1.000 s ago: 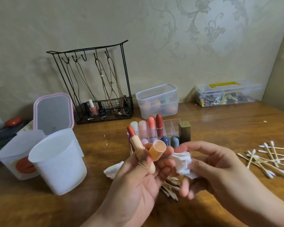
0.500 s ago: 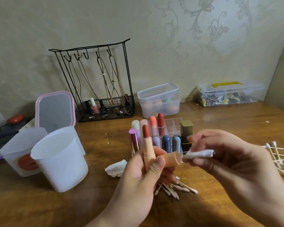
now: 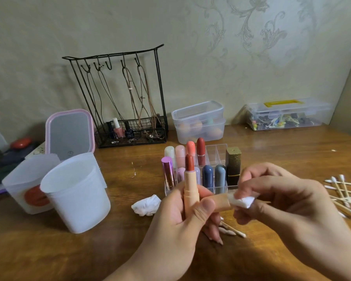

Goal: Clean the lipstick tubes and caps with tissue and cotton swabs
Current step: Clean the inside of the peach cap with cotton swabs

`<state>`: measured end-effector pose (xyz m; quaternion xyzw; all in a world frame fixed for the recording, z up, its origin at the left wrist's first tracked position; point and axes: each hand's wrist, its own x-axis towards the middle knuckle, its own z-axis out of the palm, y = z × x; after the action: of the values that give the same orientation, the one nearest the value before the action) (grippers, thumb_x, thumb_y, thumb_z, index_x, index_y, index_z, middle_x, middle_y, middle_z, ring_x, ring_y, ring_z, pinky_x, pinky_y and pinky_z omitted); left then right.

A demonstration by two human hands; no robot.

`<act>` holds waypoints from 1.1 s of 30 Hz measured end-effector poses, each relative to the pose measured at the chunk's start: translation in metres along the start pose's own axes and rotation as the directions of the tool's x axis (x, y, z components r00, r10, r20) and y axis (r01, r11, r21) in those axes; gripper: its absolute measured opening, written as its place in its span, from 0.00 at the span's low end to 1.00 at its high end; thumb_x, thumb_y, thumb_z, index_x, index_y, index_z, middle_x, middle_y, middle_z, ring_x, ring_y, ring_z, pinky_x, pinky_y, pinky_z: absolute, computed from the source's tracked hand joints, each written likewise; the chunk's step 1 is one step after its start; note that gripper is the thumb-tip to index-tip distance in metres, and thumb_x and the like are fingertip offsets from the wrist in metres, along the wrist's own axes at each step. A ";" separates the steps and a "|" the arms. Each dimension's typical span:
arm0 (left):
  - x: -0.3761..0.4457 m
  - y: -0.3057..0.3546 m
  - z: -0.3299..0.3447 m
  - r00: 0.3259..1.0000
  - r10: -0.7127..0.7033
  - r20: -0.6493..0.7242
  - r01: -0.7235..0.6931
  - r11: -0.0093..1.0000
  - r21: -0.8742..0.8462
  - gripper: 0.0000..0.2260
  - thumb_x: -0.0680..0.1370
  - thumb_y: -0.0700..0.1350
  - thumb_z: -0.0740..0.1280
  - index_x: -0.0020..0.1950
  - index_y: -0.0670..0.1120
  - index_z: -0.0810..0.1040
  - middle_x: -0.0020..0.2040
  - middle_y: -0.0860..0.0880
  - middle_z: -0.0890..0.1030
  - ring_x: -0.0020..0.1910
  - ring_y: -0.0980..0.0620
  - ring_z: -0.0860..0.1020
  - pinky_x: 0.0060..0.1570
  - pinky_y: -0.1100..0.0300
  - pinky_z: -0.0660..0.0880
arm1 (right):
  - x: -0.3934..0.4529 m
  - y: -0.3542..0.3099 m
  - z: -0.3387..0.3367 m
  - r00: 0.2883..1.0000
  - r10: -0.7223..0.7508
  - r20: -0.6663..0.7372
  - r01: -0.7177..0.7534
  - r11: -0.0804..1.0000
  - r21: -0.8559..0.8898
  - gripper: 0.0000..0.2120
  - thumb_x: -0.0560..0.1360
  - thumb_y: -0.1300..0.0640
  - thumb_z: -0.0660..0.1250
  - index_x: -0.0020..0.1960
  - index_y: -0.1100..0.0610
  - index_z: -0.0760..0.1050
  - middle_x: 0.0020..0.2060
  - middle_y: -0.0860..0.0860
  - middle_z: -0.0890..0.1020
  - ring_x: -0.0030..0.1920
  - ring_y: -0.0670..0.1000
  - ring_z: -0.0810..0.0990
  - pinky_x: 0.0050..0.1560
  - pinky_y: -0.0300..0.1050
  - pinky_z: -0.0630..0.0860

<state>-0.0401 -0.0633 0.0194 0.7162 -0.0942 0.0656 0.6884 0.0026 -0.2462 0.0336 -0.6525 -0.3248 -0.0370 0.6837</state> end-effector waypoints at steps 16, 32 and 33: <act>0.000 0.001 -0.004 0.999 -0.005 -0.042 0.011 0.990 0.143 0.11 0.74 0.54 0.65 0.52 0.51 0.75 0.38 0.50 0.81 0.34 0.54 0.79 0.40 0.63 0.77 | 0.000 -0.014 -0.002 0.994 0.105 0.004 -0.104 0.989 -0.109 0.08 0.60 0.62 0.76 0.38 0.52 0.85 0.38 0.55 0.87 0.38 0.54 0.86 0.42 0.42 0.83; -0.001 0.006 -0.003 0.993 -0.097 0.066 0.091 0.992 0.088 0.14 0.74 0.55 0.64 0.53 0.47 0.75 0.36 0.51 0.80 0.34 0.53 0.78 0.43 0.62 0.76 | 0.002 -0.013 -0.004 0.993 0.101 0.063 -0.093 0.988 -0.125 0.09 0.58 0.49 0.78 0.36 0.53 0.86 0.37 0.55 0.86 0.36 0.52 0.85 0.38 0.39 0.81; -0.001 0.007 -0.003 0.993 -0.094 0.072 0.086 0.991 0.099 0.14 0.74 0.56 0.64 0.53 0.47 0.75 0.37 0.51 0.80 0.34 0.54 0.78 0.43 0.62 0.76 | 0.002 -0.014 -0.004 0.991 0.121 0.048 -0.115 0.986 -0.123 0.09 0.58 0.50 0.79 0.36 0.53 0.86 0.35 0.56 0.86 0.35 0.52 0.85 0.36 0.39 0.81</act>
<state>-0.0426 -0.0603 0.0262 0.7539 -0.0849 0.0113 0.6514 -0.0011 -0.2511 0.0471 -0.7111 -0.3017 0.0024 0.6350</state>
